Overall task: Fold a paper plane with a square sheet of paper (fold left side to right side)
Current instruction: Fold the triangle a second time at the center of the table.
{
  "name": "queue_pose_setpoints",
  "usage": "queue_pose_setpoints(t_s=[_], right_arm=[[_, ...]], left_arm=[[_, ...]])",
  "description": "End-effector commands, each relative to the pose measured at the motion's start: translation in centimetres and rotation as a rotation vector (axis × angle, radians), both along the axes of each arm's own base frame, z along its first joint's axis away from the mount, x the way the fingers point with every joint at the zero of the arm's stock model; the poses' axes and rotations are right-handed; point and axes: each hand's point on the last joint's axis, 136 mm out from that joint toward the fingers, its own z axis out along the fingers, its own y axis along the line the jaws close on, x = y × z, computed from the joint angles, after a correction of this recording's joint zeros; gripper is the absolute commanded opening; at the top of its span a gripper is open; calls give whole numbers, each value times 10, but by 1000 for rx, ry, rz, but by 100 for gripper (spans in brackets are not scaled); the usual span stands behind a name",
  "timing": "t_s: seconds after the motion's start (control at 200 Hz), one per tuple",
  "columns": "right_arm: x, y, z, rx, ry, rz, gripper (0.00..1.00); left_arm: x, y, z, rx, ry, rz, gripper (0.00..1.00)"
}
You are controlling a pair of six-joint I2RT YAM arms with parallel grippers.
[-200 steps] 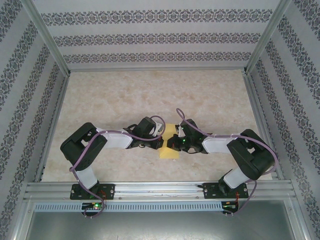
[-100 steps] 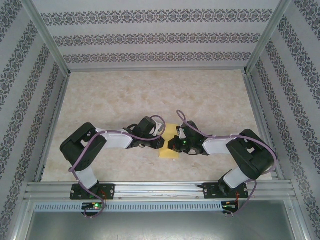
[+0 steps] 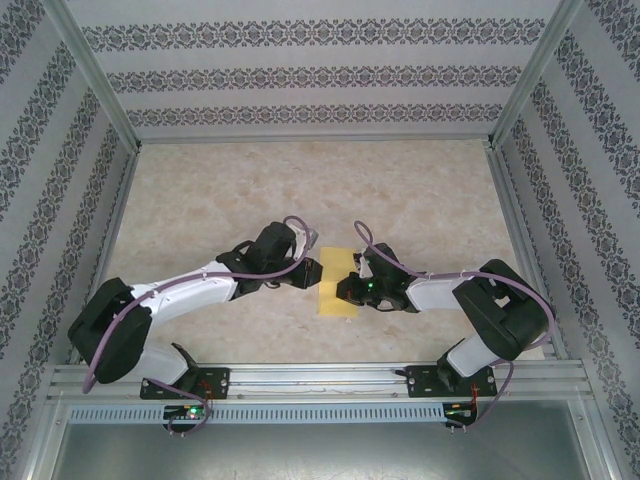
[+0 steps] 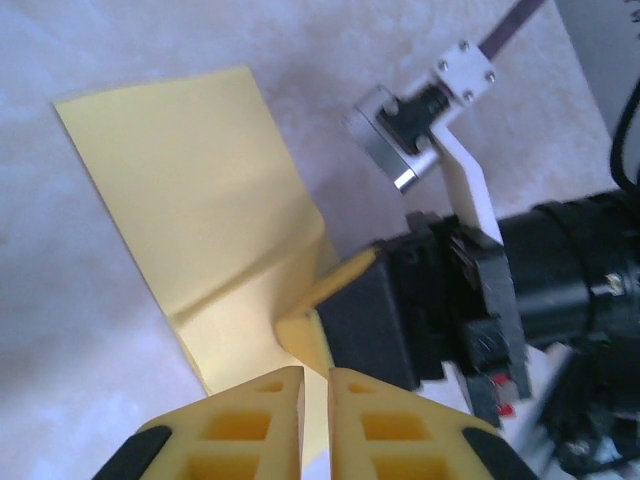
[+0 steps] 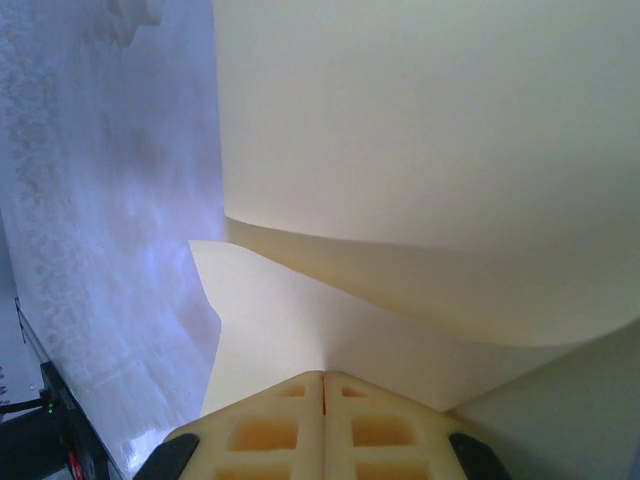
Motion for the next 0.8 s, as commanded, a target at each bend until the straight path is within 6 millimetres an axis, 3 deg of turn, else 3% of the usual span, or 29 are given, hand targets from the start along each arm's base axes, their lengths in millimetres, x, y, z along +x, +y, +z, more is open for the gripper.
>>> queue_pose_setpoints(t_s=[0.0, 0.18, 0.46, 0.794], right_arm=[[-17, -15, -23, -82, 70, -13, 0], [-16, -13, -24, -82, 78, -11, 0], [-17, -12, -27, -83, 92, -5, 0], [-19, -13, -29, -87, 101, -2, 0]], left_arm=[[-31, -5, -13, -68, 178, -24, 11], [-43, -25, -23, -146, 272, -49, 6], [-39, -41, -50, -121, 285, -67, 3], [-36, -28, -82, -17, 281, -13, 1]])
